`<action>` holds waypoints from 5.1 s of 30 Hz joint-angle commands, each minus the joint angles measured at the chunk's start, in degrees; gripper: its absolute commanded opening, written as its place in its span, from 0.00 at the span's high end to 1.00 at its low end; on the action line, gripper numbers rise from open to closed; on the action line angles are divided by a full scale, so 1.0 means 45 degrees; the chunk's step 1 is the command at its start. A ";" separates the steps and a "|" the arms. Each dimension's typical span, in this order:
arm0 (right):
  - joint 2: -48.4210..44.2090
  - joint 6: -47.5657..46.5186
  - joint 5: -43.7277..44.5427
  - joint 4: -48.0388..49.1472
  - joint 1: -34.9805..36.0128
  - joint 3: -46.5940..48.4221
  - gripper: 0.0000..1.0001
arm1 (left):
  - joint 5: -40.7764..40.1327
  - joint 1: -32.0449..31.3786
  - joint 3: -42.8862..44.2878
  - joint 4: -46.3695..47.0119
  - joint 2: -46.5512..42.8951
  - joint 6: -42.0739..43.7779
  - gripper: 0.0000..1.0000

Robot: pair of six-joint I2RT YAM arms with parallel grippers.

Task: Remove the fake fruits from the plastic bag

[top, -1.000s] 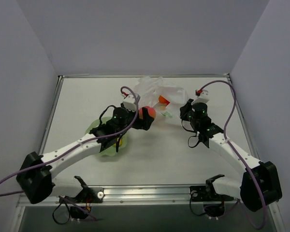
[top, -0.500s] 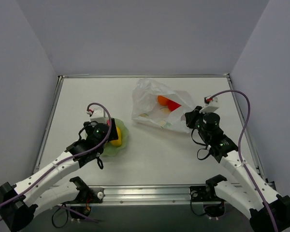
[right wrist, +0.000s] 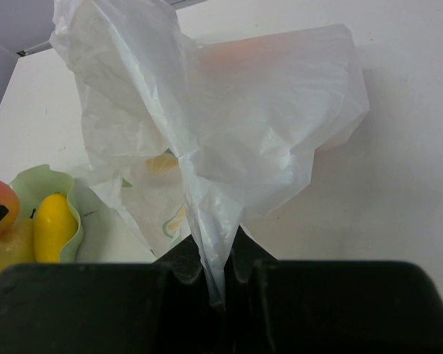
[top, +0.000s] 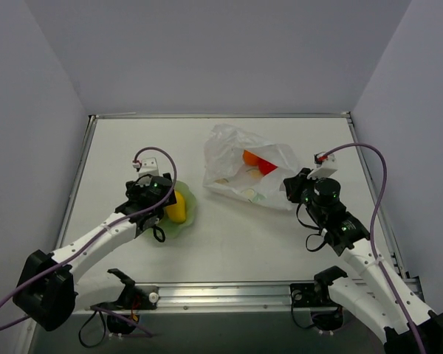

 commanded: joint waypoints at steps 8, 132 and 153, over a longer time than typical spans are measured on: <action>-0.0595 0.0526 0.0005 -0.0065 0.0093 -0.0513 1.00 | 0.0849 0.0029 0.0567 -0.0289 -0.2093 -0.0072 0.12; 0.1203 0.0272 0.2192 0.1439 0.0289 -0.0201 1.00 | 0.0165 -0.4034 -0.1035 -0.3473 -0.4086 -0.2143 0.22; 0.0460 0.0193 0.2251 0.0833 0.0289 -0.0063 1.00 | 0.0163 -0.4267 0.1364 -0.3240 -0.4517 -0.0621 0.05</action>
